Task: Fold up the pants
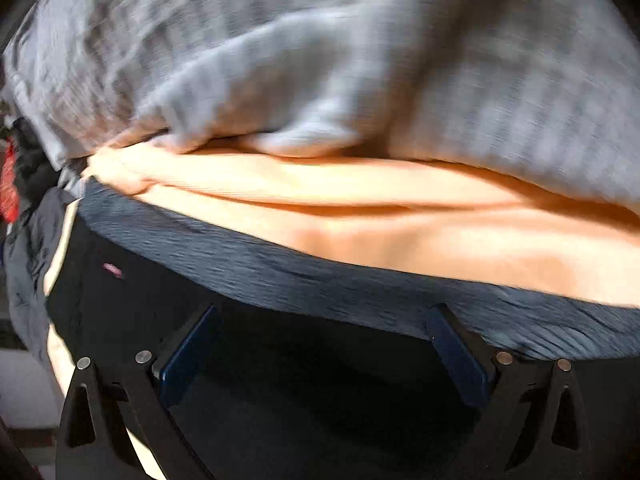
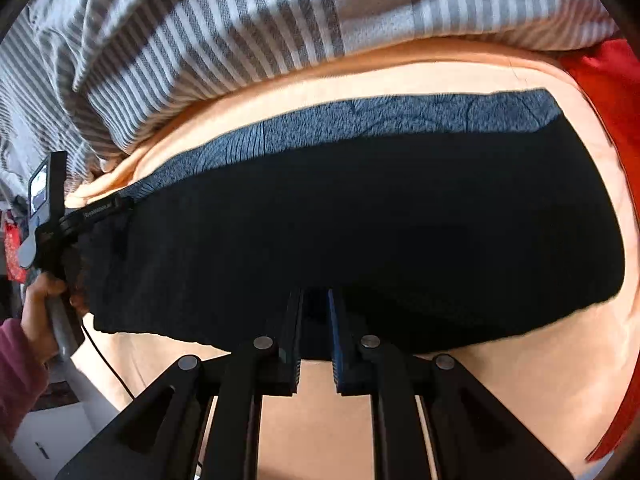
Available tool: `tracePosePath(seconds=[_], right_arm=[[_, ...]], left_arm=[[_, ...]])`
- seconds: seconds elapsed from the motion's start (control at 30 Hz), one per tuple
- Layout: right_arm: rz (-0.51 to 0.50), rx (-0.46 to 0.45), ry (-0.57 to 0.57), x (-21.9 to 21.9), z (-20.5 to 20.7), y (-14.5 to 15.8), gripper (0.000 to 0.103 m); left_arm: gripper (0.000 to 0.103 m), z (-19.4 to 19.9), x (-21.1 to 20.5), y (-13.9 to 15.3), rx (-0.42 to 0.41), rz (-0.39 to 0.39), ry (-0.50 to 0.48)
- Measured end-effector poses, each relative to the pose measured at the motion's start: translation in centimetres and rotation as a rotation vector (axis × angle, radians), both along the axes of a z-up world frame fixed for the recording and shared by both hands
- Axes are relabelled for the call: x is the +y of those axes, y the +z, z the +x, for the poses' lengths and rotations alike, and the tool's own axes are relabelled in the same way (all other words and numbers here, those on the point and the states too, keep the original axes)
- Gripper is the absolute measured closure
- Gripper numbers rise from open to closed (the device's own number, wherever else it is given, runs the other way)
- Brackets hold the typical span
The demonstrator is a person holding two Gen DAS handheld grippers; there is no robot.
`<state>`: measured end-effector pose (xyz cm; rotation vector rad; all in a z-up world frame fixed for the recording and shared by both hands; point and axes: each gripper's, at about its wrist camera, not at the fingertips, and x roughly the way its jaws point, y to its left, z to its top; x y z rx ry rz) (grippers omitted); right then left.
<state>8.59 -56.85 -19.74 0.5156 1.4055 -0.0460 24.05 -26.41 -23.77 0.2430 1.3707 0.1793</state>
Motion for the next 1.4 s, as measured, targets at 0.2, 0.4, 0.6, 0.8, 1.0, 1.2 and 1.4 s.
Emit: tracePosePath(seconds=[0.2,0.4,0.6,0.8,1.0,1.2,1.4], right_arm=[[0.149,-0.038,-0.058,5.0,-0.4,1.9,0.033],[0.434,-0.072,0.009,17.9,1.0,0.1,0.033],[0.627,-0.005,-0.033,27.8,2.6,-4.7,0.033],[0.677,0.011,-0.132,30.9,3.1,-7.0,0.048],[0.652,0.014,-0.159,30.1,4.0,-6.4,0.098],[0.637,0.174,-0.179,28.8,-0.3,-8.2,0.102],[0.376,0.063,-0.054,24.4,0.0,-2.1,0.087]], left_arm=[[0.0,-1.8,6.0,3.4,-0.003,-0.012,-0.109],[0.0,-5.3,12.3,1.9,0.034,0.086,-0.199],[0.0,-6.4,16.4,0.3,0.033,-0.073,-0.139],[0.0,-6.3,17.5,0.3,0.025,-0.111,-0.174],[0.0,-6.8,17.7,0.2,0.017,-0.118,-0.185],[0.0,-6.8,17.5,0.9,0.033,-0.095,-0.186],[0.0,-9.7,13.4,3.7,0.03,-0.159,-0.274]])
